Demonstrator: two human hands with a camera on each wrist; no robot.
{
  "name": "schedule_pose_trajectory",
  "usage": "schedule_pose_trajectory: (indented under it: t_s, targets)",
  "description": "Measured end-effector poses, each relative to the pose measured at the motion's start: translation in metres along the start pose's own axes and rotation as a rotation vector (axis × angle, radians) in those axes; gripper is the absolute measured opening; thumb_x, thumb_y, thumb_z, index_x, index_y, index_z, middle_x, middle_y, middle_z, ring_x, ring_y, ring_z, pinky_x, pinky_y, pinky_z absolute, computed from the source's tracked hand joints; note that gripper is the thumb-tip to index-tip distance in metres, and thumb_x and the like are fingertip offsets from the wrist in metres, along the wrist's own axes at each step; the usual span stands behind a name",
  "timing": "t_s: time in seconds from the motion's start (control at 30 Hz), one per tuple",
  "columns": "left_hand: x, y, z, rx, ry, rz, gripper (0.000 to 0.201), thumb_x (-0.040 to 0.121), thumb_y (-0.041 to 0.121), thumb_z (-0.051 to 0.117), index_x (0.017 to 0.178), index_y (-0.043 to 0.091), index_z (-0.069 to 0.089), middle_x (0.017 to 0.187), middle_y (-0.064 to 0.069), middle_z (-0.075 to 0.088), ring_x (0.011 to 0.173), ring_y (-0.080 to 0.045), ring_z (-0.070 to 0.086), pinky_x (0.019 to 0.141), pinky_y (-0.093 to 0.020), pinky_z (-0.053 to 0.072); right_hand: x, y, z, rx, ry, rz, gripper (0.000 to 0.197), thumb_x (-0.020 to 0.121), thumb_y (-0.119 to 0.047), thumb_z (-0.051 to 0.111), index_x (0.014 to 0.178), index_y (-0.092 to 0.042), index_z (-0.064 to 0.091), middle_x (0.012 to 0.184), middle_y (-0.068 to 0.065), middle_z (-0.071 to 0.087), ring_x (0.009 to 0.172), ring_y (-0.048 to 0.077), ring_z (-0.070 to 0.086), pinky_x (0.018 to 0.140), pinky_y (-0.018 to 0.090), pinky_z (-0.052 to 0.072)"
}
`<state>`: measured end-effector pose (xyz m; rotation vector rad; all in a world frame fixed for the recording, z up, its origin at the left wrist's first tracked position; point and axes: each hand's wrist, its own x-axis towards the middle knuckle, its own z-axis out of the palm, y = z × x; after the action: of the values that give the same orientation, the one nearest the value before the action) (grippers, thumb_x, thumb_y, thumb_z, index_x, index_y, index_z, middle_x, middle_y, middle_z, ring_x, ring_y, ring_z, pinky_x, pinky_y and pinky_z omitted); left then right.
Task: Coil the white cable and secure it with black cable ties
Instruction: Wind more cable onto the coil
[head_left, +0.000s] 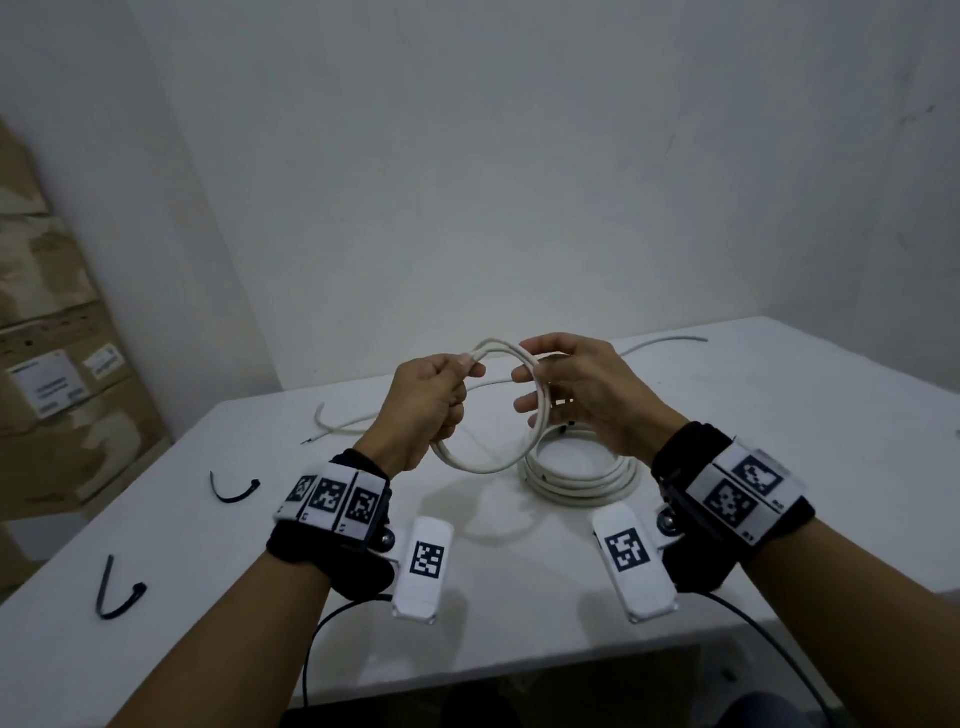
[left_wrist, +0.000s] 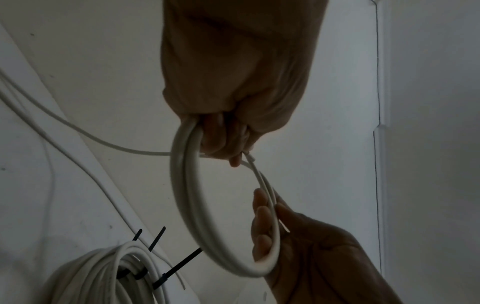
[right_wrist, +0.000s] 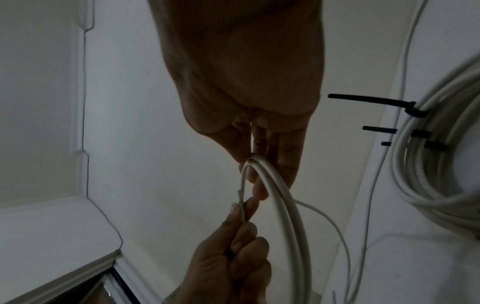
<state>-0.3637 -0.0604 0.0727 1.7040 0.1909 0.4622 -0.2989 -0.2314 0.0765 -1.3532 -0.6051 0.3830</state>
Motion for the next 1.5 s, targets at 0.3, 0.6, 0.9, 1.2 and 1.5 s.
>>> schedule_pose_trajectory:
  t_s: [0.3,0.6,0.9,1.2,1.5]
  targets:
    - [0.003,0.007,0.011,0.020,0.002,0.135,0.042,0.101,0.023,0.046,0.132,0.047,0.028,0.054,0.004,0.033,0.043,-0.008,0.028,0.040,-0.020,0.025,0.002,-0.002,-0.006,-0.127,0.048,-0.196,0.030,0.089,0.007,0.040,0.100,-0.012,0.060,0.072,0.006,0.055,0.054,0.015,0.052,0.049,0.028,0.049]
    - [0.006,0.002,0.026,0.357,0.141,0.352,0.021,0.100,0.027,0.046,0.100,0.013,0.063,0.059,0.003,0.047,0.053,-0.018,0.044,0.049,-0.030,0.041,0.007,0.003,-0.006,-0.163,0.166,-0.284,0.026,0.090,-0.001,0.037,0.088,-0.020,0.053,0.066,0.005,0.042,0.053,0.013,0.037,0.049,0.027,0.035]
    - [0.011,-0.012,0.030,1.042,0.491,0.795,0.032,0.098,0.024,0.039,0.086,0.005,0.062,0.065,-0.010,0.055,0.063,-0.027,0.047,0.054,-0.030,0.031,0.016,0.010,-0.004,-0.293,0.200,-0.409,0.024,0.096,-0.022,0.044,0.076,-0.036,0.046,0.065,-0.010,0.043,0.055,0.010,0.034,0.053,0.030,0.030]
    - [0.016,-0.006,0.037,0.412,0.173,0.319,0.025,0.102,0.022,0.038,0.085,0.012,0.054,0.071,-0.001,0.051,0.061,-0.019,0.047,0.060,-0.034,0.041,0.024,0.015,-0.008,-0.202,0.204,-0.390,0.020,0.097,-0.015,0.045,0.081,-0.027,0.049,0.065,-0.007,0.042,0.054,0.008,0.034,0.051,0.022,0.030]
    - [0.029,0.018,0.036,0.085,0.244,0.213,0.025,0.101,0.026,0.045,0.084,0.018,0.062,0.054,0.006,0.036,0.047,-0.011,0.030,0.046,-0.024,0.028,0.027,0.011,-0.011,-0.284,0.109,-0.279,0.015,0.102,-0.020,0.038,0.114,-0.017,0.046,0.066,0.002,0.049,0.050,0.005,0.048,0.048,0.016,0.039]
